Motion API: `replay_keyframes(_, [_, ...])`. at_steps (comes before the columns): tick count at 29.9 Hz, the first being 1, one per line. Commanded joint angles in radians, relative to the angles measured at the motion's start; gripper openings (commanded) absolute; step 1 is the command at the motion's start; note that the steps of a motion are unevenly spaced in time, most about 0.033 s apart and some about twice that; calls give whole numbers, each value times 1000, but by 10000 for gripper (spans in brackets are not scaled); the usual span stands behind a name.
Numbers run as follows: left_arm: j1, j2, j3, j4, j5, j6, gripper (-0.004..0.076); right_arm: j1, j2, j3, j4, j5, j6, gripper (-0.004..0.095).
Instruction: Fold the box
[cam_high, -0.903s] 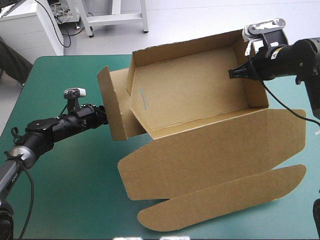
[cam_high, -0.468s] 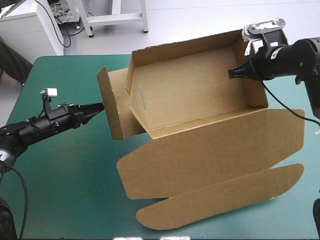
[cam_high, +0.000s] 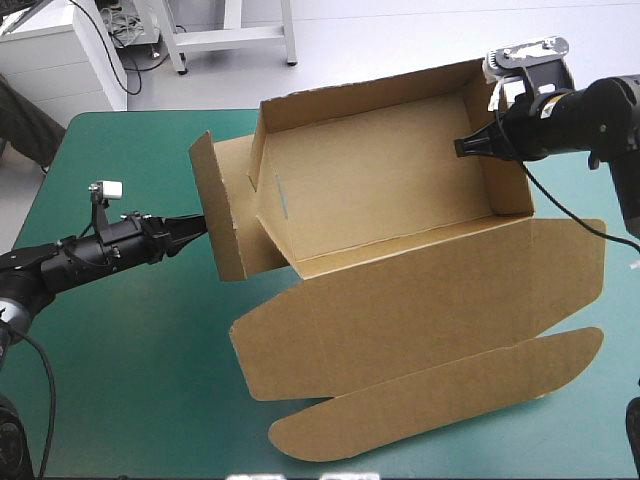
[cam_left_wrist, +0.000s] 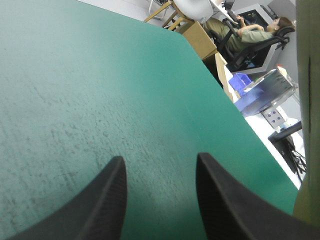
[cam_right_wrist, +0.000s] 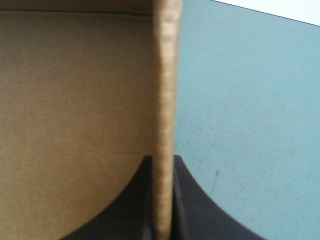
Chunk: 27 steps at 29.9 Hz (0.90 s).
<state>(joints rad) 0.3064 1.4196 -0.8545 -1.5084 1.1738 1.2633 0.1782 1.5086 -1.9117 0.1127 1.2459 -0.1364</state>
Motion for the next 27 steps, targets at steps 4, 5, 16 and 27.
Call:
replay_keyframes(4, [-106, -31, -30, -140, 25, 20, 284, -5, -38, -25, 27, 8, 5, -20])
replay_keyframes(5, [-126, -31, -30, -140, 5, 20, 281, -5, -38, -25, 27, 8, 5, -20])
replay_keyframes(16, [-175, -33, -30, -271, 126, 43, 280, -5, -13, -25, 13, 8, 5, -20])
replay_keyframes(27, [-271, -33, -57, -295, 124, 43, 280, -5, 74, -25, 51, 8, -21, -19])
